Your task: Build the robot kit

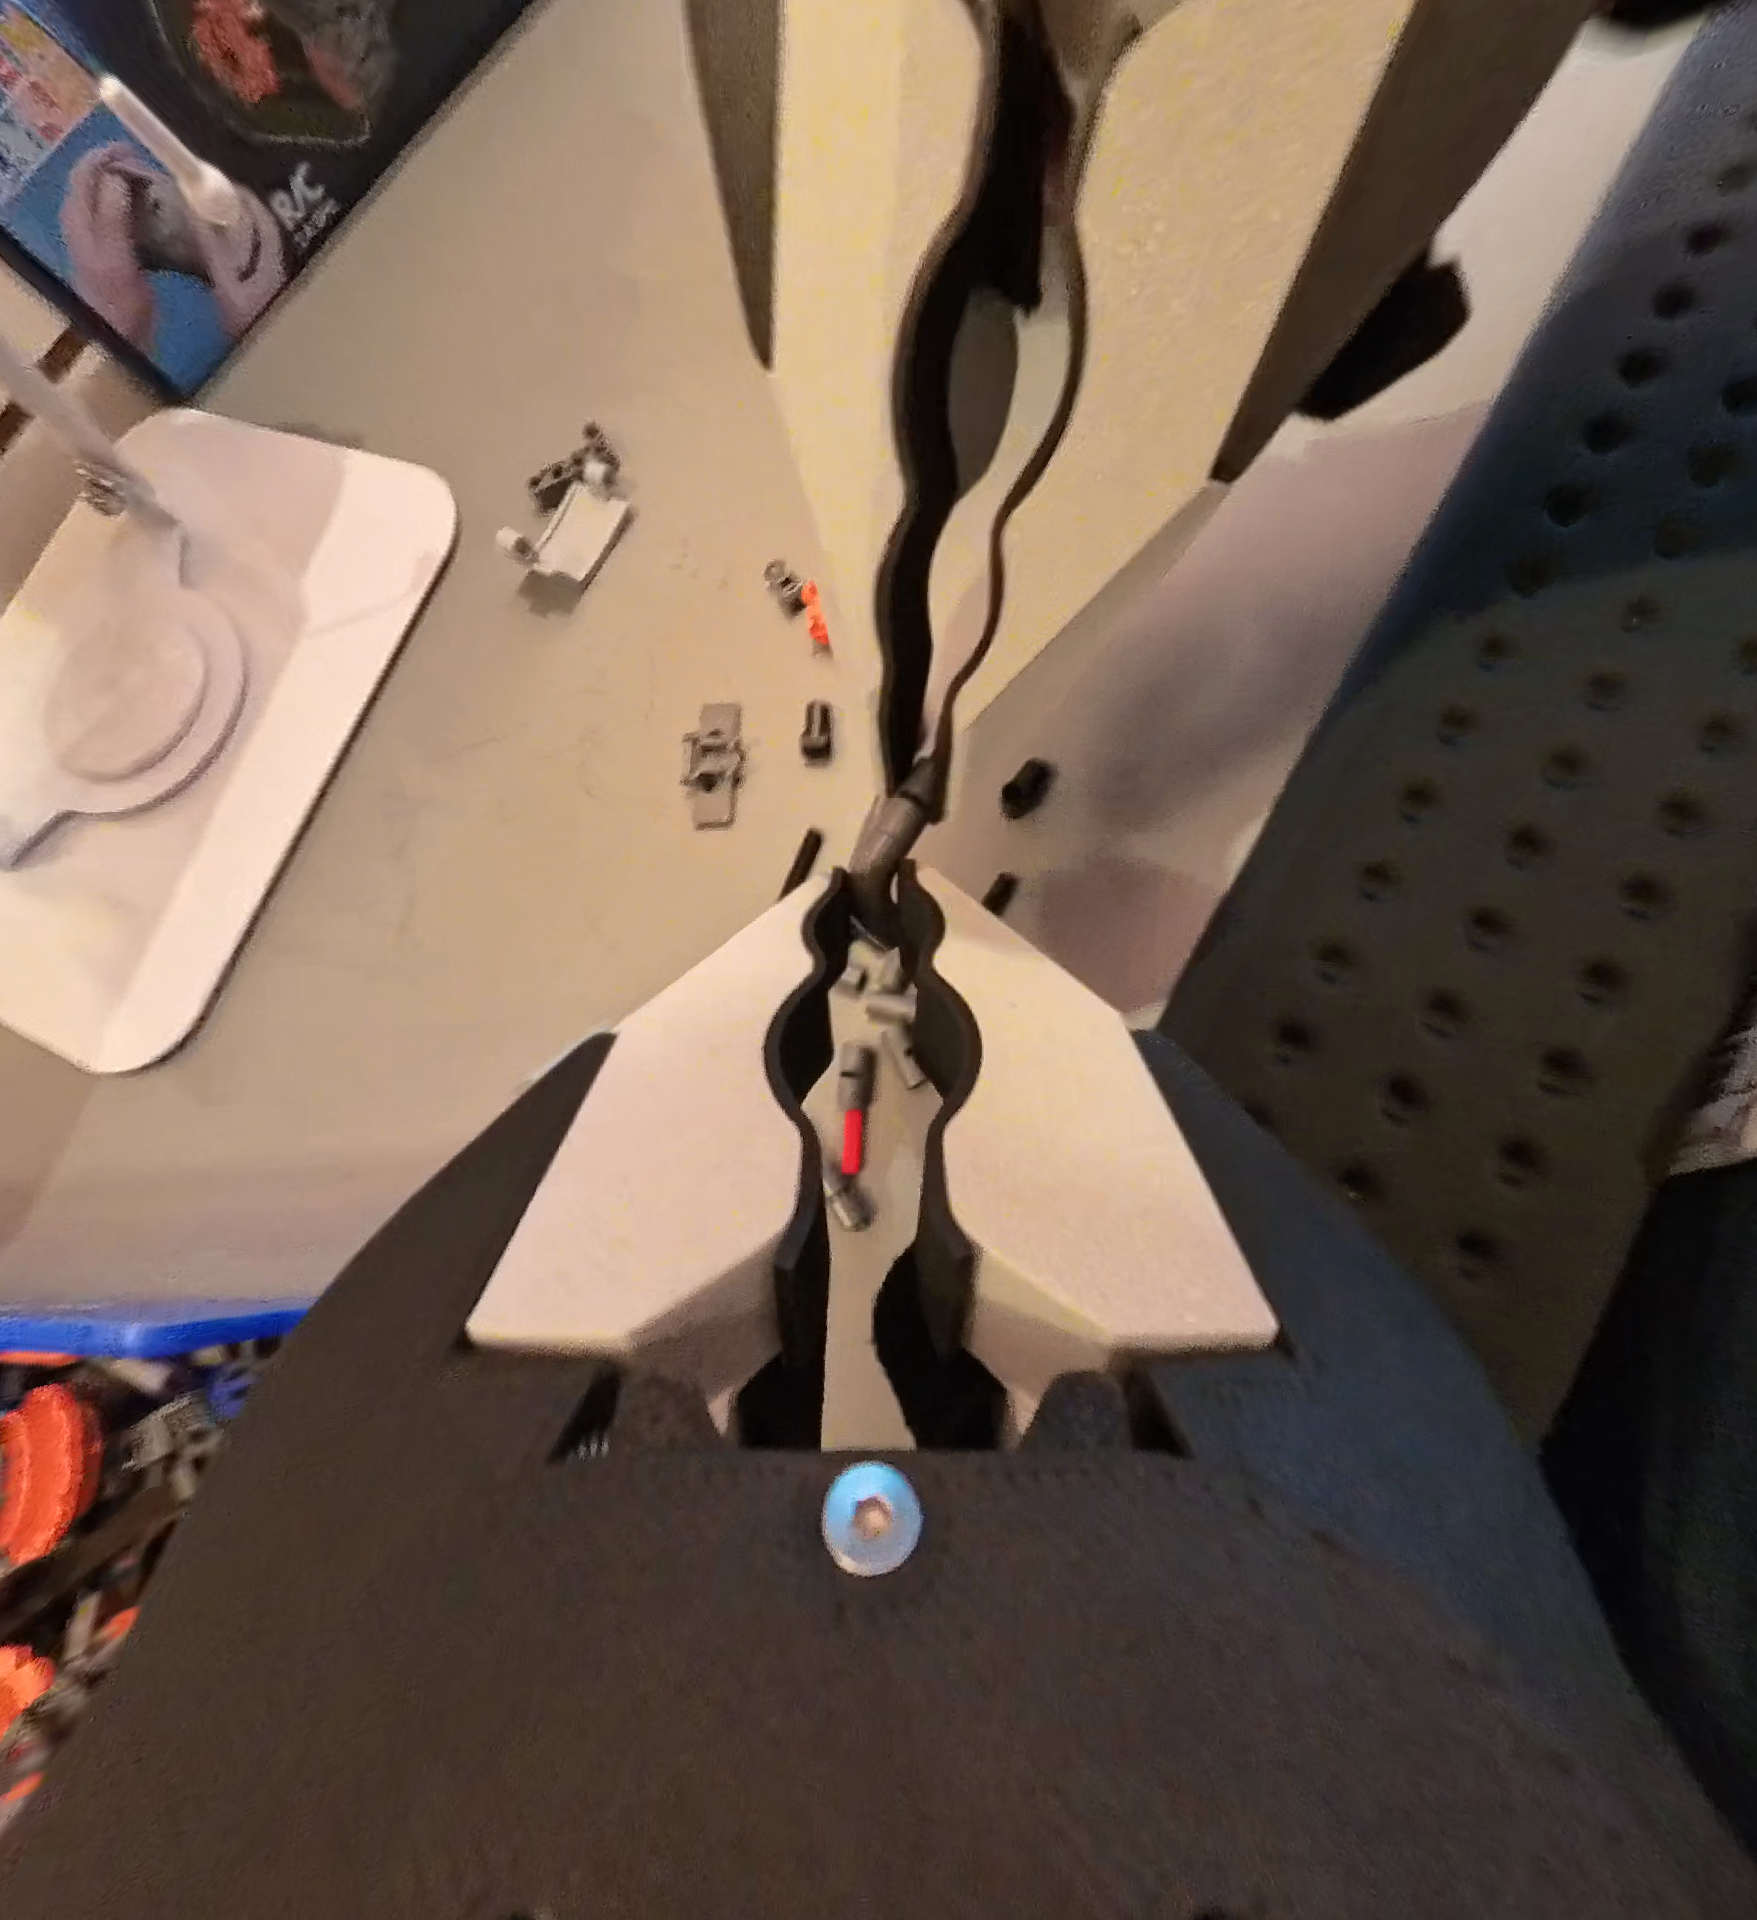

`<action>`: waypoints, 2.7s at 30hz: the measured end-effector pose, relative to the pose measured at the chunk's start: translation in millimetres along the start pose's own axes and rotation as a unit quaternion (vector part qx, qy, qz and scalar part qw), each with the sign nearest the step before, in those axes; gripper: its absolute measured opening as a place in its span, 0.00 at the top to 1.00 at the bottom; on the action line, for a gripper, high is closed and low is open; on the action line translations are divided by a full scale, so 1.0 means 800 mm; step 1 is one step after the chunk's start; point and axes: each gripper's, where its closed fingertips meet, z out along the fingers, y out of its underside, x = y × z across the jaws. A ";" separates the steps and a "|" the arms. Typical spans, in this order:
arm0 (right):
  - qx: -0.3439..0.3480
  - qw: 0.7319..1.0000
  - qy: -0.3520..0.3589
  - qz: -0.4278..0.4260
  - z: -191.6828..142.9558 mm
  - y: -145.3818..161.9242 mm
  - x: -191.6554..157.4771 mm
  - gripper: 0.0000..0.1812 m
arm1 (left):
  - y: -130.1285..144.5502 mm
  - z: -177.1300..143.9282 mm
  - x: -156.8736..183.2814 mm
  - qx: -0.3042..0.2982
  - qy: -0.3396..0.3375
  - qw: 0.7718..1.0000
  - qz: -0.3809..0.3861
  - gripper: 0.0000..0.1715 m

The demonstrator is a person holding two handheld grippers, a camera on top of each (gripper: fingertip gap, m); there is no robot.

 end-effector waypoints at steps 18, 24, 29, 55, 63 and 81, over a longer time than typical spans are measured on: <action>0.054 0.991 0.014 0.119 -0.024 0.023 0.020 0.93 | 0.056 -0.023 -0.009 0.021 0.039 0.983 -0.180 0.96; 0.007 0.993 0.023 0.115 0.014 0.044 0.019 0.93 | 0.087 -0.040 -0.016 0.001 0.012 0.980 -0.200 0.96; -0.014 0.994 0.022 0.107 0.031 0.053 0.020 0.94 | 0.096 -0.040 -0.016 -0.005 0.002 0.978 -0.209 0.96; -0.041 0.996 0.020 0.076 0.081 0.040 -0.004 0.96 | 0.103 -0.034 -0.007 0.020 0.014 0.973 -0.231 0.96; -0.005 0.995 0.021 0.099 0.083 0.030 0.000 0.98 | 0.101 -0.032 -0.007 0.027 0.021 0.972 -0.232 0.96; 0.182 0.979 -0.033 0.087 0.008 -0.022 -0.007 0.98 | 0.062 -0.041 -0.013 0.069 0.036 0.972 -0.221 0.96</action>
